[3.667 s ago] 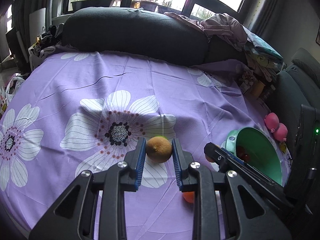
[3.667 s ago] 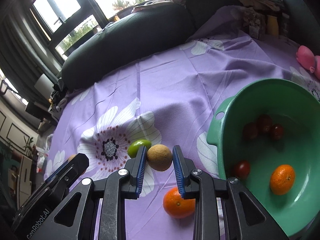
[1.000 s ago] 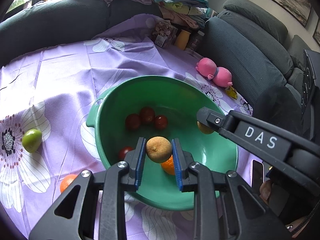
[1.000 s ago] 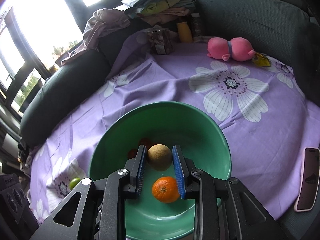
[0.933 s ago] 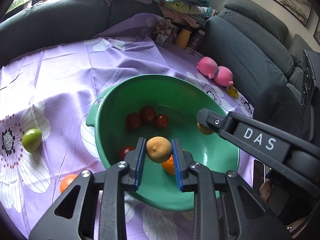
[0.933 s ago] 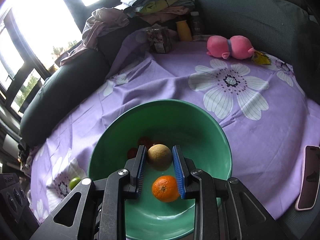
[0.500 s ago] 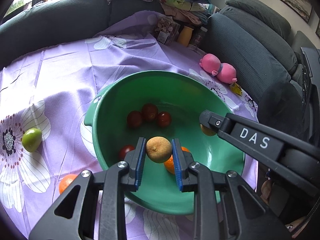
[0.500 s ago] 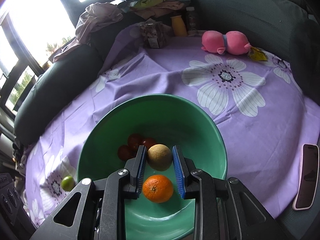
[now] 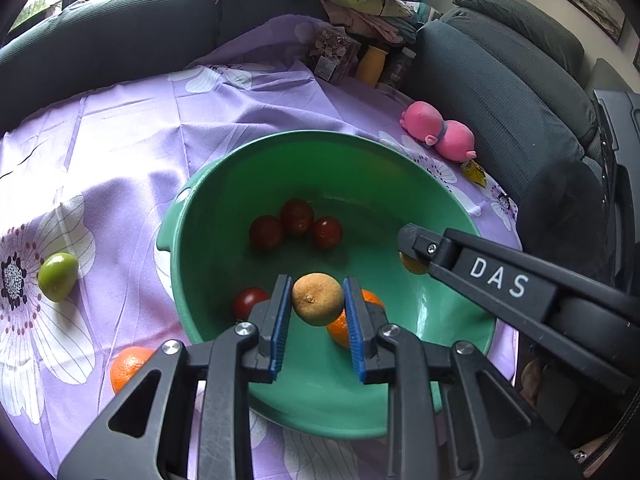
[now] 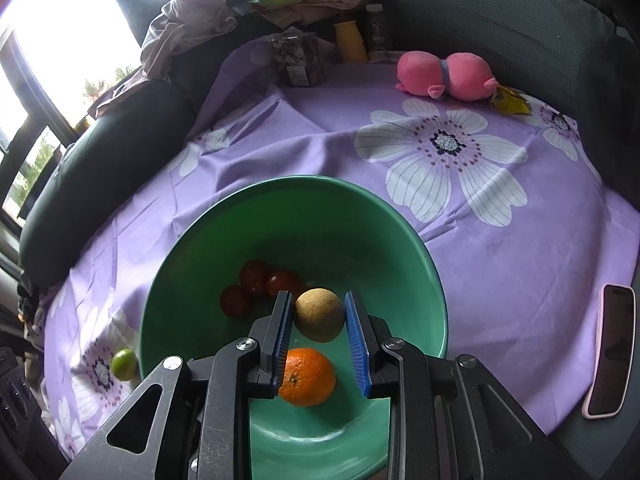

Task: Organize fruits
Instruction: 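Lower the potato into the basin and open the right gripper, then move the right gripper to the green apple and close on it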

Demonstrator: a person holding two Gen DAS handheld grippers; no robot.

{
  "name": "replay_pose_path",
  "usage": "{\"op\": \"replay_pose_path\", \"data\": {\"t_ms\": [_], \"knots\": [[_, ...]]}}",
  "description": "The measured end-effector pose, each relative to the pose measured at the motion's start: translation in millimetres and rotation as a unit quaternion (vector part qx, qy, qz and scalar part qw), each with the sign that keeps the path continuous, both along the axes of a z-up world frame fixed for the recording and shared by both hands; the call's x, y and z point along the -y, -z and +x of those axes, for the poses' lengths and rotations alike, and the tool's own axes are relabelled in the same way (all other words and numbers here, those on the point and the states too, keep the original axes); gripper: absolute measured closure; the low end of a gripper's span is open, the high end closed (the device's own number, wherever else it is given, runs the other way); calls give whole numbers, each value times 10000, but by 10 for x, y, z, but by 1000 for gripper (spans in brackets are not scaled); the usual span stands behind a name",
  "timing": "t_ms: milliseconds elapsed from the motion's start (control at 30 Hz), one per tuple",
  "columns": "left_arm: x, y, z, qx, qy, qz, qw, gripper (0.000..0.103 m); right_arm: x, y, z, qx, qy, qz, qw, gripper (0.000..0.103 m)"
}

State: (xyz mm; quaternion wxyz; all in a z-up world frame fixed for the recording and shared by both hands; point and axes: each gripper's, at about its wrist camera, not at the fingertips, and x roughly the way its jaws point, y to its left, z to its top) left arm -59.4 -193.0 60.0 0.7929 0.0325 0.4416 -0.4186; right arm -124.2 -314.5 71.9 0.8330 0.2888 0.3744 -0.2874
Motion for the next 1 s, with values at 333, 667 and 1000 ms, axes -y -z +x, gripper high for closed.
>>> {"op": "replay_pose_path", "data": {"t_ms": [333,667,1000], "knots": [[-100,-92,-30,100,-53,-190,9998,49,1,-34,-27,37,74,-92,9999,72],[-564,-307,79,241,-681,-367,9967,39,-113,-174,-3,398,-167,-233,9988,62],[-1575,-260,595,63,-2421,-270,9699,34,-538,-287,300,755,-1148,-246,9902,58]]}}
